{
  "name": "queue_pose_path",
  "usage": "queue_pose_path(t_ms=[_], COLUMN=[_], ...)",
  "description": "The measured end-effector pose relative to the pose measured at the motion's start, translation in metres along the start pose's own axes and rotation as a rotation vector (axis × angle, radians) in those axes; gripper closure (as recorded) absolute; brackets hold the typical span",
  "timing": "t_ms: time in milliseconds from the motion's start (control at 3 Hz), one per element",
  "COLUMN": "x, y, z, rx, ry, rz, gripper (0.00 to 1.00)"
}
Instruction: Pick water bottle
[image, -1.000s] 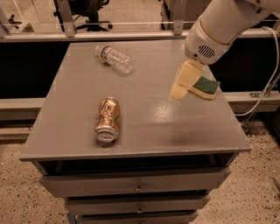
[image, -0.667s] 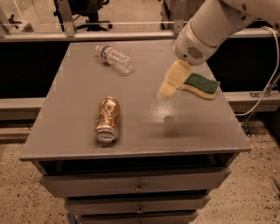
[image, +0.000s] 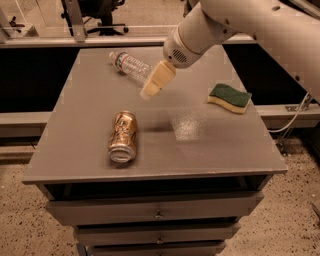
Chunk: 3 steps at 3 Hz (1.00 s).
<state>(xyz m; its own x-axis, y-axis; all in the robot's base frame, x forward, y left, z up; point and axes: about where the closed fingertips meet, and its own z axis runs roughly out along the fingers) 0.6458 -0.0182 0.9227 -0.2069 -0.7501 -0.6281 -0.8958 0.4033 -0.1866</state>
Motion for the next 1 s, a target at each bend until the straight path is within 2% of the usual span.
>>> queue_pose_path(t_ms=[333,667,1000], x=[-0.044,-0.077,-0.095], y=[-0.02,-0.036,-0.052], z=[0.024,0.051,0.083], rx=[0.047,0.096,0.132], ry=[-0.089,-0.105,-0.064], rz=[-0.007,-0.022,-0.034], gripper=[0.0,0.0,0.0])
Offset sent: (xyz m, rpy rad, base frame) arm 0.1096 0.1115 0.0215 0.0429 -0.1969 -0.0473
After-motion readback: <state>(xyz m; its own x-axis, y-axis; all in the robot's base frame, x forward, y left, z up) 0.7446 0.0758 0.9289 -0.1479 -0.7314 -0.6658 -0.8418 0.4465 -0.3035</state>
